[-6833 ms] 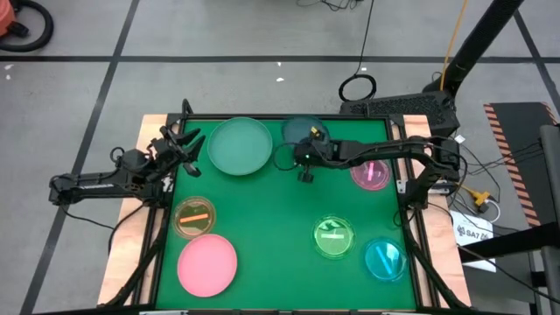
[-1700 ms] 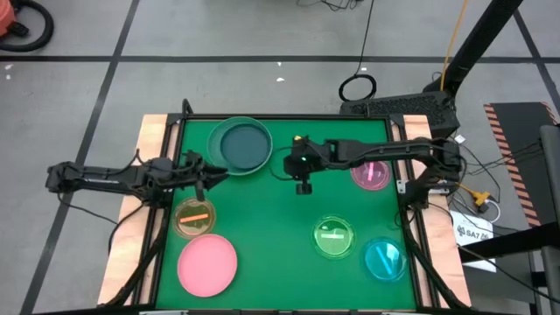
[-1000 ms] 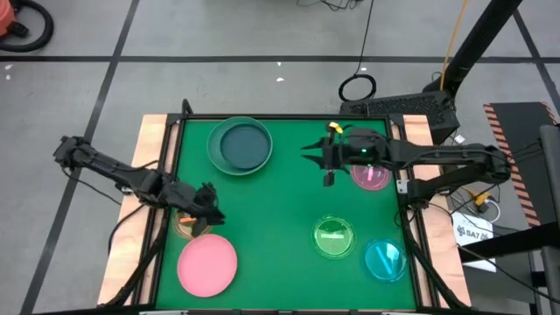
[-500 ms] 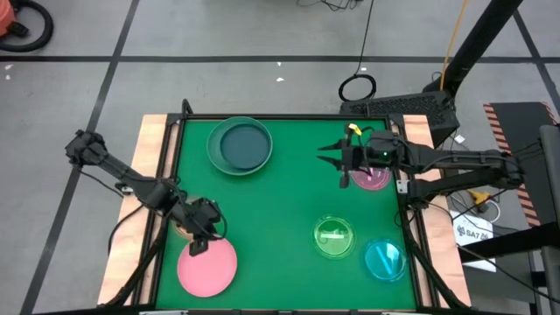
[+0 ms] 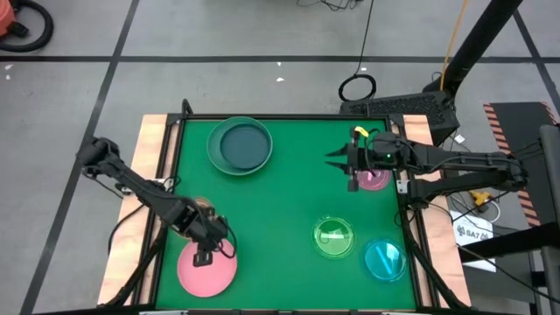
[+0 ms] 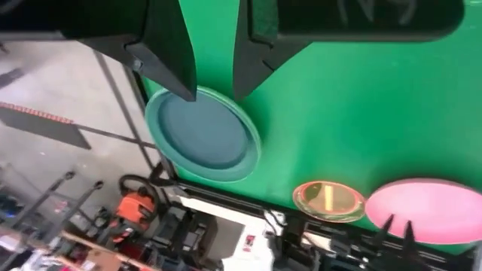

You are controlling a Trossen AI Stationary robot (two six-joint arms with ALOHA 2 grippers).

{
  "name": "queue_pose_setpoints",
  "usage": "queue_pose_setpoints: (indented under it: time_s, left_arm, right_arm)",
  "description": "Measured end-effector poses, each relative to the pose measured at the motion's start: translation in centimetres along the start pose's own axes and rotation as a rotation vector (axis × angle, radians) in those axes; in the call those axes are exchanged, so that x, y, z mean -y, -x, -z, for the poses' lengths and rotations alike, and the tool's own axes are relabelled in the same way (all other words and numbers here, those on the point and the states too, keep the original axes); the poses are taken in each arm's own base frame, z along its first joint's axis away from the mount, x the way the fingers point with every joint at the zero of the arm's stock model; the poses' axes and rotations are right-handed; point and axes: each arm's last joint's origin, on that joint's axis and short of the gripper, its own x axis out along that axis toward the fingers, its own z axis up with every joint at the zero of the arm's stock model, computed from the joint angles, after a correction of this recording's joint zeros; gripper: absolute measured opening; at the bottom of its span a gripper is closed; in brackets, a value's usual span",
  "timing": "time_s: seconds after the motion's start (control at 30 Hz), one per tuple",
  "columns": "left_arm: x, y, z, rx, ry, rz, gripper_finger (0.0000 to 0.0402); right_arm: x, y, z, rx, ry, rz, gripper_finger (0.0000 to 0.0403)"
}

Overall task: Stack plastic plates
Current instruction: Stack the dark pink plate on top of the dark blue plate

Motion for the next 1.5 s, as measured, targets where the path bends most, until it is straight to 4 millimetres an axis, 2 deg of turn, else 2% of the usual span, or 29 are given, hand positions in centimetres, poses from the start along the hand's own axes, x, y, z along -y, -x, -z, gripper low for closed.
queue_pose_setpoints:
  time_s: [0.17,0.53,0.63,0.8,0.9,1.2,1.5]
  left_arm:
    - [0.2,-0.9,0.1,-0.033,-0.020,-0.021,0.0118]
    - [0.0,-1.0,-0.2,-0.027,0.094,-0.020,0.0127]
    - [0.0,-1.0,-0.2,-0.025,0.111,-0.019,0.0163]
    - [-0.5,-0.9,-0.1,-0.009,0.054,-0.097,0.0248]
    - [-0.6,-1.0,-0.3,-0.004,-0.011,-0.104,0.0273]
    - [-1.3,-3.0,-0.9,-0.075,-0.071,-0.150,0.0278]
    - [-1.3,-4.1,-1.0,-0.111,-0.166,-0.166,0.0278]
  right_arm:
    - [-0.1,0.0,0.0,0.009,-0.023,-0.034,0.0081]
    - [-0.2,0.0,0.0,0.005,-0.055,-0.046,0.0081]
    - [-0.2,0.0,0.0,0.005,-0.054,-0.046,0.0081]
    - [-0.2,0.0,0.0,0.005,-0.054,-0.046,0.0081]
    - [-0.2,0.0,0.0,0.005,-0.053,-0.046,0.0081]
    - [-0.2,0.0,0.0,0.005,-0.044,-0.046,0.0081]
    - [-0.1,0.0,0.0,0.004,-0.033,-0.044,0.0081]
